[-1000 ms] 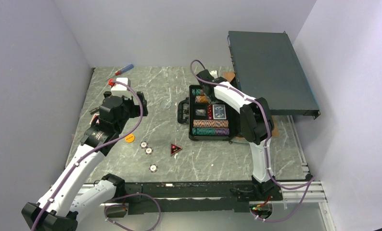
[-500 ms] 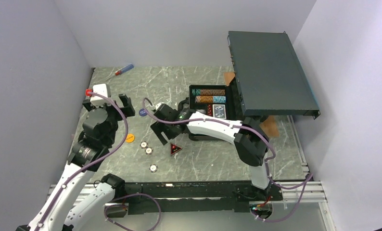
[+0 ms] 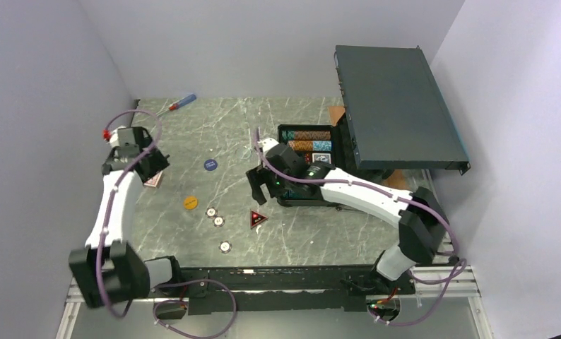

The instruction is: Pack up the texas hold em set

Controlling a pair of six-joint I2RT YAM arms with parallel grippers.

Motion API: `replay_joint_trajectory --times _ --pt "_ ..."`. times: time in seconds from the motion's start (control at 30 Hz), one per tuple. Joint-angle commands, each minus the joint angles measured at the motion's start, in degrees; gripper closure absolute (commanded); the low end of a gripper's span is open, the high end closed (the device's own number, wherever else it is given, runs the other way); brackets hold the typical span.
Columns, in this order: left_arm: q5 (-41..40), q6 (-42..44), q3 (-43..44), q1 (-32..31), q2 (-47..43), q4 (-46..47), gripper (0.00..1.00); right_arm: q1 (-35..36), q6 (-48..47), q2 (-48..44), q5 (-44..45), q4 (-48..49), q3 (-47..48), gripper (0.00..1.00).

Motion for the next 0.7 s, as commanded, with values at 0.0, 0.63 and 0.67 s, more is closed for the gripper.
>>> replay_joint_trajectory --times 0.0,0.63,0.67 --pt "18.7 -7.7 4.4 15.3 11.9 -5.7 0.01 -3.1 -1.3 -8.0 -3.4 6.3 -5.2 0.09" --pt "27.5 -23.9 9.4 28.2 36.2 7.8 0.01 -10.4 -3.5 -23.4 -2.2 12.0 -17.4 0.06" --pt "27.8 -25.1 10.6 28.2 37.8 7.2 0.01 -10.5 -3.5 -23.2 -2.2 11.8 -17.2 0.06"
